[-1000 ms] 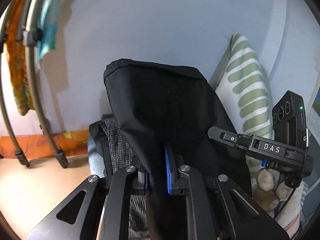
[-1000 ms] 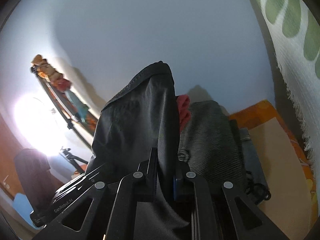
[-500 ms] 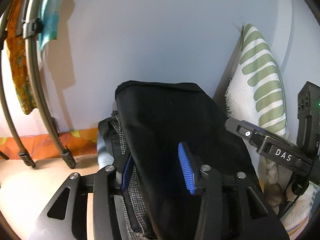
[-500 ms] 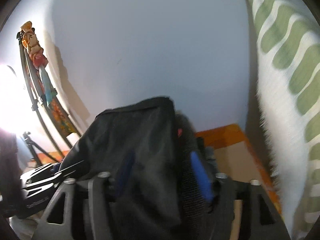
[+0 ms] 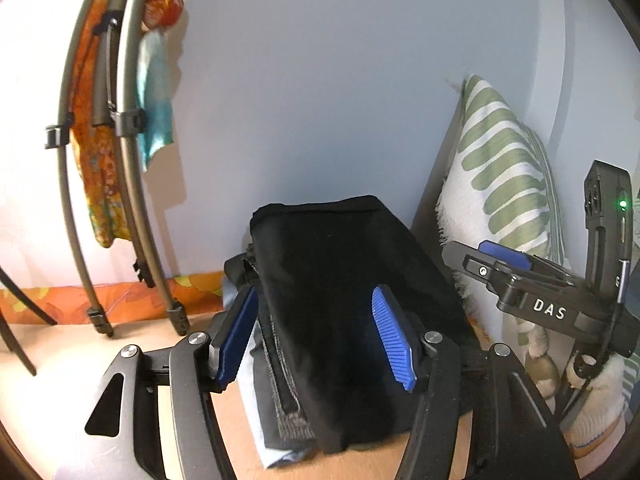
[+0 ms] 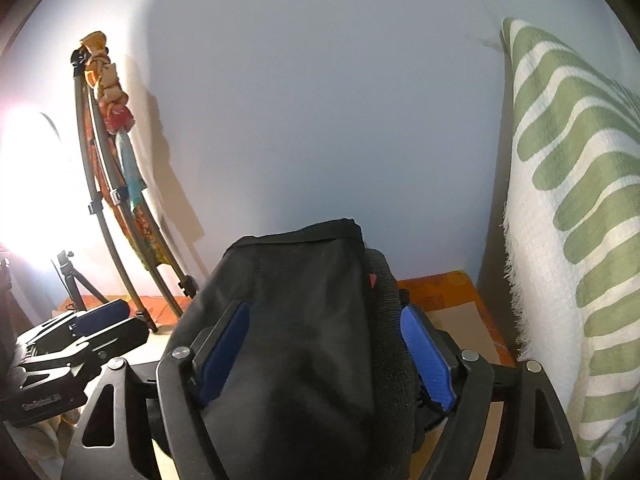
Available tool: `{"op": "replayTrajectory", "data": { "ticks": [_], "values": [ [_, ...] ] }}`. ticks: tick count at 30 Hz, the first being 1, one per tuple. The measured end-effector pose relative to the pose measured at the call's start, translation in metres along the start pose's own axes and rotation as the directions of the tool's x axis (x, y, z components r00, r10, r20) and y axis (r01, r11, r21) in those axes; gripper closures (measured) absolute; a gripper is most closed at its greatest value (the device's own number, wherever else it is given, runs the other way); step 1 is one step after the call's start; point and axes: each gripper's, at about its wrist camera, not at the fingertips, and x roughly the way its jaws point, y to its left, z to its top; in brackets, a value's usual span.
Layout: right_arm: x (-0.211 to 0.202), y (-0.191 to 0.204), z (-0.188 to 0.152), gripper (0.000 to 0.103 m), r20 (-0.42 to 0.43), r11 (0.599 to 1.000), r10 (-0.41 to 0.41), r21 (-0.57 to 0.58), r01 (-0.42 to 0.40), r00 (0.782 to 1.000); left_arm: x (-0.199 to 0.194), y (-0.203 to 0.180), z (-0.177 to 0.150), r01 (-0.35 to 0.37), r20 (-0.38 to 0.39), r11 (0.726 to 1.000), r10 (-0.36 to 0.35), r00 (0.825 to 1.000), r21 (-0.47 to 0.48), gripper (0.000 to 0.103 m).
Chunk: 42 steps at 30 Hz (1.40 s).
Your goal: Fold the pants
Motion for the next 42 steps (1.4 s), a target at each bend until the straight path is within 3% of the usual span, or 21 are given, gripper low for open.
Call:
{"op": "replayTrajectory", "data": {
  "ticks": [8, 21, 28, 33, 42],
  "values": [
    [-0.020, 0.013, -0.003, 0.018, -0.006, 1.000, 0.003, 0.010, -0.003, 1.000, -0.036, 0.003, -0.008, 0.012, 0.003, 1.000, -0.011, 1.000, -0.012, 0.041],
    [-0.071, 0.072, -0.029, 0.015, -0.017, 0.999, -0.014, -0.047, 0.013, 1.000, -0.116, 0.020, -0.036, -0.012, 0.021, 1.000, 0.012, 1.000, -0.013, 0.036],
    [-0.100, 0.103, -0.057, 0.007, 0.006, 0.997, -0.046, -0.063, 0.046, 0.999, -0.161, 0.027, -0.053, -0.018, 0.048, 1.000, 0.018, 0.999, 0.001, 0.031],
    [-0.119, 0.124, -0.072, 0.003, 0.034, 0.988, -0.113, -0.106, 0.116, 0.993, -0.185, 0.032, -0.071, -0.034, 0.054, 0.999, 0.033, 0.998, 0.012, 0.024],
    [-0.152, 0.146, -0.094, 0.000, 0.076, 0.982, -0.148, -0.105, 0.155, 0.986, -0.216, 0.040, -0.104, -0.055, 0.036, 0.998, 0.055, 0.998, 0.007, 0.023]
  ]
}}
